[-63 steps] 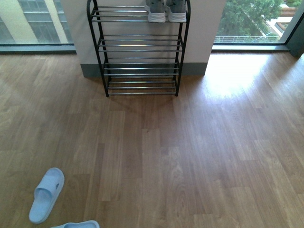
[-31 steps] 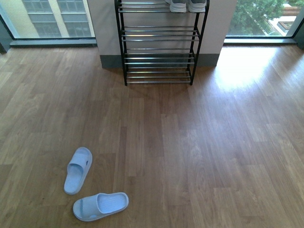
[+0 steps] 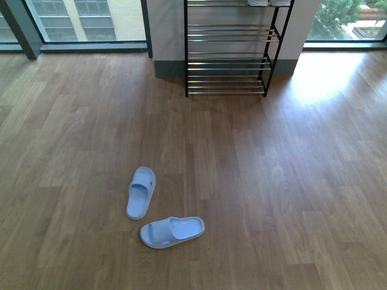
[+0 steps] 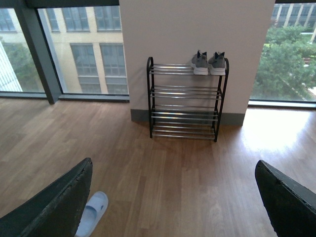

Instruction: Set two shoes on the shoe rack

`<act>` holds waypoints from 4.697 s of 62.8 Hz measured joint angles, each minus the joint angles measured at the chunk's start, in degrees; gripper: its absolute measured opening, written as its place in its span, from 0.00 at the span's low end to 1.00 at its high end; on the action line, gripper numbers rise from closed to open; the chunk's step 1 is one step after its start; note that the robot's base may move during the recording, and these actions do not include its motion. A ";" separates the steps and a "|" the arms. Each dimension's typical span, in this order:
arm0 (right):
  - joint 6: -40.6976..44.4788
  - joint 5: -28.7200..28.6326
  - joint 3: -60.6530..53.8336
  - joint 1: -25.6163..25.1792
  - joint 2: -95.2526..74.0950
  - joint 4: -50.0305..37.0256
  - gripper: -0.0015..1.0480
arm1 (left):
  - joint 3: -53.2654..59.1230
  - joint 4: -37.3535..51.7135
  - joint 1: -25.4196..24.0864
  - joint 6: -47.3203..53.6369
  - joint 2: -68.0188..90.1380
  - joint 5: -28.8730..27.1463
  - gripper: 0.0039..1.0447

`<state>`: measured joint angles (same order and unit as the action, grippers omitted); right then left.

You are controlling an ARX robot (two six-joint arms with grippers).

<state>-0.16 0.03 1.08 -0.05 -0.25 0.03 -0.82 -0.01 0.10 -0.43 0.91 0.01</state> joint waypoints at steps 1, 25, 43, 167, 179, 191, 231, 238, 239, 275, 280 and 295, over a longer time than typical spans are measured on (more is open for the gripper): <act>0.00 0.00 0.00 0.00 -0.02 0.00 0.91 | 0.00 0.00 0.00 0.00 0.00 0.00 0.91; 0.00 -0.22 0.00 0.00 0.02 0.00 0.91 | 0.00 0.00 0.00 0.00 0.00 -0.13 0.91; 0.00 -0.20 0.00 0.00 0.02 0.00 0.91 | 0.00 0.00 0.00 0.00 0.00 -0.04 0.91; 0.00 -0.07 0.00 0.00 0.00 0.00 0.91 | 0.00 -0.02 0.00 0.02 0.00 -0.04 0.91; 0.00 -0.02 0.00 0.00 0.00 0.00 0.91 | 0.00 -0.02 0.00 0.02 0.00 0.00 0.91; -0.02 0.07 0.00 0.00 0.00 0.00 0.91 | 0.00 -0.02 0.00 0.04 0.00 0.04 0.91; 0.00 -0.02 0.00 0.00 0.00 0.00 0.91 | 0.00 0.00 0.00 0.04 0.00 0.00 0.91; 0.00 -0.11 0.00 0.00 0.00 0.00 0.91 | 0.00 0.00 0.02 0.02 0.00 0.00 0.91; 0.00 -0.07 0.00 0.00 0.00 0.00 0.91 | 0.00 0.00 0.00 0.02 0.00 -0.02 0.91; 0.00 -0.04 0.00 0.00 0.00 0.00 0.91 | 0.00 0.00 0.00 0.04 0.00 -0.02 0.91; 0.00 -0.04 0.00 0.00 0.00 0.00 0.91 | 0.00 -0.02 0.00 0.02 0.00 -0.02 0.91; 0.00 0.09 0.00 0.00 0.00 0.00 0.91 | 0.00 0.00 0.00 0.04 0.00 0.02 0.91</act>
<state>-0.16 0.12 1.08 -0.05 -0.25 0.03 -0.82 -0.01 0.10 -0.38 0.91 0.03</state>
